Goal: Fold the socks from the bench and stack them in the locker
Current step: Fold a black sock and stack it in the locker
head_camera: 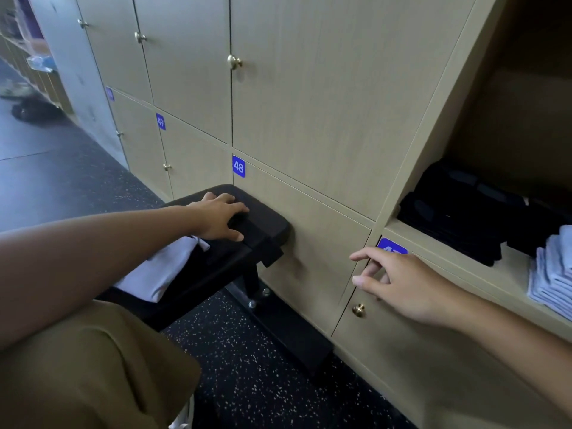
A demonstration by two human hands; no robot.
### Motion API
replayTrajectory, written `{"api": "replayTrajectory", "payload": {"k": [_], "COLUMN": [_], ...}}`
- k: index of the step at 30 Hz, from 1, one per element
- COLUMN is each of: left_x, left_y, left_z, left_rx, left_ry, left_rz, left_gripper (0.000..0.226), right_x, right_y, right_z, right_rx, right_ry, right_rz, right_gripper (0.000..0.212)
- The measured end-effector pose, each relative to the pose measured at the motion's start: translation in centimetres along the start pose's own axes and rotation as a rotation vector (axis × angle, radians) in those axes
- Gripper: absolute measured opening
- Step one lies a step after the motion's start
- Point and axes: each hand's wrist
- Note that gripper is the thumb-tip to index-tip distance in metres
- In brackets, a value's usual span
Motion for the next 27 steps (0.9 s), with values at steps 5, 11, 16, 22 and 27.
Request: {"api": "replayTrajectory", "payload": {"k": [5, 11, 16, 22, 27], "left_x": [0.3, -0.3, -1.0, -1.5, -1.5], "left_y": [-0.8, -1.3, -2.8, -3.4, -3.2], "left_z": [0.5, 2.8, 4.9, 5.8, 5.9], "left_rx": [-0.056, -0.015, 0.129, 0.194, 0.162], "left_ry": [0.066, 0.034, 0.02, -0.06, -0.108], "left_rz": [-0.102, -0.13, -0.001, 0.153, 0.228], "left_gripper": [0.085, 0.096, 0.09, 0.066, 0.056], "right_x": [0.2, 0.6, 0.8, 1.1, 1.2], "right_y": [-0.2, -0.3, -0.3, -0.5, -0.5], "right_z": [0.2, 0.5, 0.8, 0.8, 0.9], "right_rx": [0.008, 0.01, 0.009, 0.011, 0.009], "right_ry": [-0.003, -0.001, -0.007, -0.014, -0.027], "right_rz": [-0.019, -0.033, -0.041, -0.054, -0.052], "right_gripper": [0.035, 0.034, 0.034, 0.031, 0.031]}}
Point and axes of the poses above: each hand's wrist, its own x-axis towards the middle knuckle, its own y-axis out of the back of the hand, z = x × y, and after that the axes turned 1 degree about -x, right-handed
